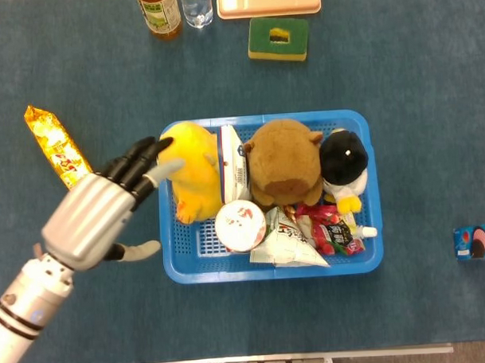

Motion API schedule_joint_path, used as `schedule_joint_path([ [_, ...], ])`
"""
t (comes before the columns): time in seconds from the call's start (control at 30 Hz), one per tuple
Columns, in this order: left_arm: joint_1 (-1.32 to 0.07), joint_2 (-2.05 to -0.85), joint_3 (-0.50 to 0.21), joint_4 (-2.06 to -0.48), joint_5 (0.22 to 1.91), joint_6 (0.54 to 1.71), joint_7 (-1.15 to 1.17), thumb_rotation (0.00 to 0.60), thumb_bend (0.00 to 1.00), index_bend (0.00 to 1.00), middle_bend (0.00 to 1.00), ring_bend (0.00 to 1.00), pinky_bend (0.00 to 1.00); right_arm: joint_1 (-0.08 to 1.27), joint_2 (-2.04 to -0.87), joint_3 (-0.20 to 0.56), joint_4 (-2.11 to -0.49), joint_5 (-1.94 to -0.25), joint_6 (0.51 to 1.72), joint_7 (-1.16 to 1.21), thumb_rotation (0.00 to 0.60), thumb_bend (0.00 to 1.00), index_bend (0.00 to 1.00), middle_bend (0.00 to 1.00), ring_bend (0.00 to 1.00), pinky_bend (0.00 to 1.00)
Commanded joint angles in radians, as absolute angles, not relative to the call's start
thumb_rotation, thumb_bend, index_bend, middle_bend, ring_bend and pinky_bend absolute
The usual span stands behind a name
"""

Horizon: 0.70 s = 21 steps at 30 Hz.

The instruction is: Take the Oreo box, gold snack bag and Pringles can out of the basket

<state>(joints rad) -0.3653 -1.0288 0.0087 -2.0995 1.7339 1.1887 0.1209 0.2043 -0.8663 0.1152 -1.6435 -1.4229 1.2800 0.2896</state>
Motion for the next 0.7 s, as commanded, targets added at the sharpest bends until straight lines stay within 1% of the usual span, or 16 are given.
schedule_joint_path([
  [0.03,-0.394,-1.068,-0.004,-2.075,1.735,1.157,0.144,0.6,0.06,0.11,0.0,0.01,0.27,0.204,-0.868,0.114,-1.64,-1.42,1.277,0.292,0.6,0.0,0.1,0.27,0.24,0.55],
  [0.3,-0.445,-1.1,-0.023,-2.064,1.733,1.108,0.187,0.6,0.06,0.11,0.0,0.01,0.27,0.201,-0.876,0.111,-1.621,-1.415,1.274,0.307,0.6,0.0,0.1,0.27,0.24,0.55],
  [0.7,-0.508,-1.075,-0.02,-2.104,1.714,1.025,0.217,0.6,0.06,0.11,0.0,0.02,0.27,0.205,-0.893,0.107,-1.588,-1.407,1.253,0.332,0.6,0.0,0.1,0.27,0.24,0.55],
])
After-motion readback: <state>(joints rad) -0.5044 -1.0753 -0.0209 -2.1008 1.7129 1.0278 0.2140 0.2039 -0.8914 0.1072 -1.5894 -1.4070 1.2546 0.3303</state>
